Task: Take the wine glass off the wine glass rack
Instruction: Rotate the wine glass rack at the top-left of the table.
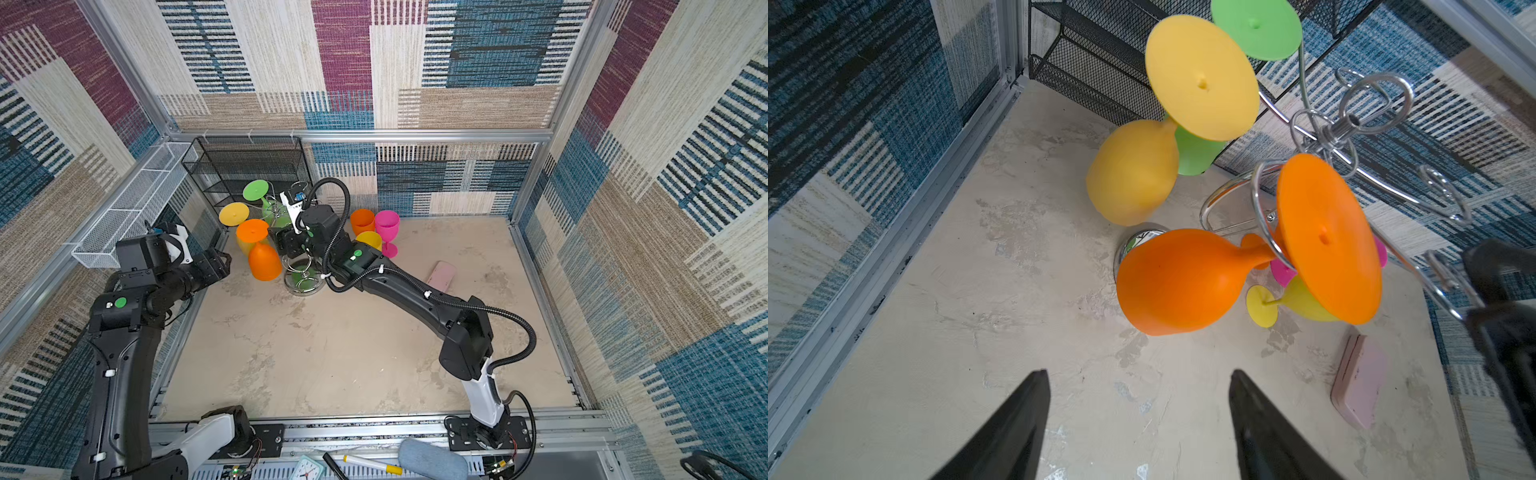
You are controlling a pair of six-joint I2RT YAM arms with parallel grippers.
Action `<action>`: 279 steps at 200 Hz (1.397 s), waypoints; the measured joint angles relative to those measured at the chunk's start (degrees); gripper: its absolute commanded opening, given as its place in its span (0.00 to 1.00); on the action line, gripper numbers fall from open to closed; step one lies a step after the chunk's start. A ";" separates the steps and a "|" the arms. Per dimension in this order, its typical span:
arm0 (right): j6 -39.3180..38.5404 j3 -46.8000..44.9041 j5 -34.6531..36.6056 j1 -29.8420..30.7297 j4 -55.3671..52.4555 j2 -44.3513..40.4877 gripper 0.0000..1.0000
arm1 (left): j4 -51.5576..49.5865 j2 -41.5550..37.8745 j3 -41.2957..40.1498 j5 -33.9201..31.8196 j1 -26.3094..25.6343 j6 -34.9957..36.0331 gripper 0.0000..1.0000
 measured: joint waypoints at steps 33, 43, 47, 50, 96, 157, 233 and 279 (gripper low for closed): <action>0.00 2.32 2.64 -0.09 -2.75 1.55 0.78 | -0.02 0.04 0.00 0.17 0.00 0.00 0.71; 0.00 2.32 2.93 -0.26 -2.80 1.62 0.78 | -0.02 0.04 0.00 0.24 0.00 0.00 0.71; 0.02 2.32 3.08 -0.39 -2.86 1.64 0.78 | -0.02 0.04 0.00 0.28 0.00 0.00 0.71; 0.02 2.32 3.10 -0.44 -2.93 1.64 0.78 | -0.02 0.07 0.02 0.33 0.00 0.00 0.71; 0.39 0.24 3.06 -1.88 -3.41 0.59 0.78 | -0.02 0.07 0.15 0.39 0.00 0.00 0.71; 0.72 -3.41 2.43 -4.46 -3.23 -2.25 0.78 | -0.04 0.02 0.15 0.44 0.00 -0.02 0.71; 1.70 -3.72 0.98 -8.28 -3.17 -2.75 0.79 | -0.02 -0.24 -0.04 1.42 0.00 -0.02 0.71; 1.88 -4.09 0.50 -9.22 -3.15 -4.00 0.79 | 0.44 -0.52 -0.52 2.34 0.00 -0.04 0.70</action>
